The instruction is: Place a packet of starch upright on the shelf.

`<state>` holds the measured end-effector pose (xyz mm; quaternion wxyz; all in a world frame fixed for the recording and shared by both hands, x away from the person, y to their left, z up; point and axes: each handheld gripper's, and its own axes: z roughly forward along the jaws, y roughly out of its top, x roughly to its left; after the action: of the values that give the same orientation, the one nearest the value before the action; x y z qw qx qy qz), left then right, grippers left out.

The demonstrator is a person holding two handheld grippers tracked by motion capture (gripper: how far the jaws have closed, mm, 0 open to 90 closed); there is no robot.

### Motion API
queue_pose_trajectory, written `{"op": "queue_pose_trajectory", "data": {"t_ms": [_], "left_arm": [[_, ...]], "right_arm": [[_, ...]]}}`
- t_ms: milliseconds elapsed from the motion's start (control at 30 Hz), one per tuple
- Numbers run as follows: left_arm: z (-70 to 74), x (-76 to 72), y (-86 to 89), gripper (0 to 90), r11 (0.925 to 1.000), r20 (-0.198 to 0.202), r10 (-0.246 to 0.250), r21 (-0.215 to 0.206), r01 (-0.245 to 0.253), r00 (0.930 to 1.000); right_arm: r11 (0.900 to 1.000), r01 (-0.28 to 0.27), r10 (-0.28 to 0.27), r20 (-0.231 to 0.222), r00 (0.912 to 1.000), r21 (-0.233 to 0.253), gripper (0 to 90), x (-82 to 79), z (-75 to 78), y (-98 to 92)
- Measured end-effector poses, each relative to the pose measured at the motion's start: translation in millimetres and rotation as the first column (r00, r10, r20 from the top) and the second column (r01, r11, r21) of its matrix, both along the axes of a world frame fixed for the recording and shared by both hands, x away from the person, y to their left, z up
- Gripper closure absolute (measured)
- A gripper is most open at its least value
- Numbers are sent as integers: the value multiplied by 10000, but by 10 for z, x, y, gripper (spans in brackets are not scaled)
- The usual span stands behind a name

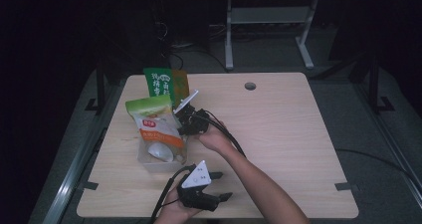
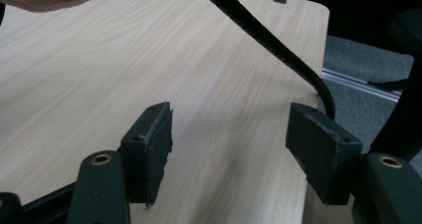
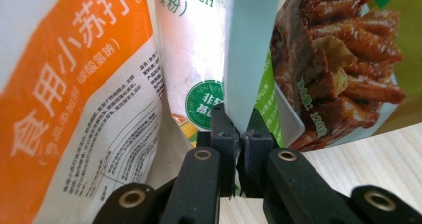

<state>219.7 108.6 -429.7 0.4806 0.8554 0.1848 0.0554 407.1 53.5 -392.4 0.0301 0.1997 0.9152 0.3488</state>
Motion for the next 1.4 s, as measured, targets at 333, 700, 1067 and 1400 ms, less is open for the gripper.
{"op": "queue_pose_trajectory", "data": {"t_ms": [333, 700, 1067, 1400], "left_arm": [[-7, 7, -8, 341, 10000, -45, 16, -53, -16, 10000], [-11, 11, 5, 340, 9999, 76, 59, 85, -60, 10000], [-19, 32, 10, 327, 9997, 71, 222, 132, -223, 9997], [-33, 49, 2, 321, 9995, 96, 222, 226, -224, 9997]], "right_arm": [[9991, 289, -298, -272, 9992, -326, 878, 15, -158, 51], [9985, 455, -439, -560, 9975, 293, 774, 5, -205, -79], [9880, 832, -744, -712, 9947, 1301, 627, -9, 2, -411], [9760, 984, -831, -855, 9929, 1942, 545, -34, 49, -738]]}}
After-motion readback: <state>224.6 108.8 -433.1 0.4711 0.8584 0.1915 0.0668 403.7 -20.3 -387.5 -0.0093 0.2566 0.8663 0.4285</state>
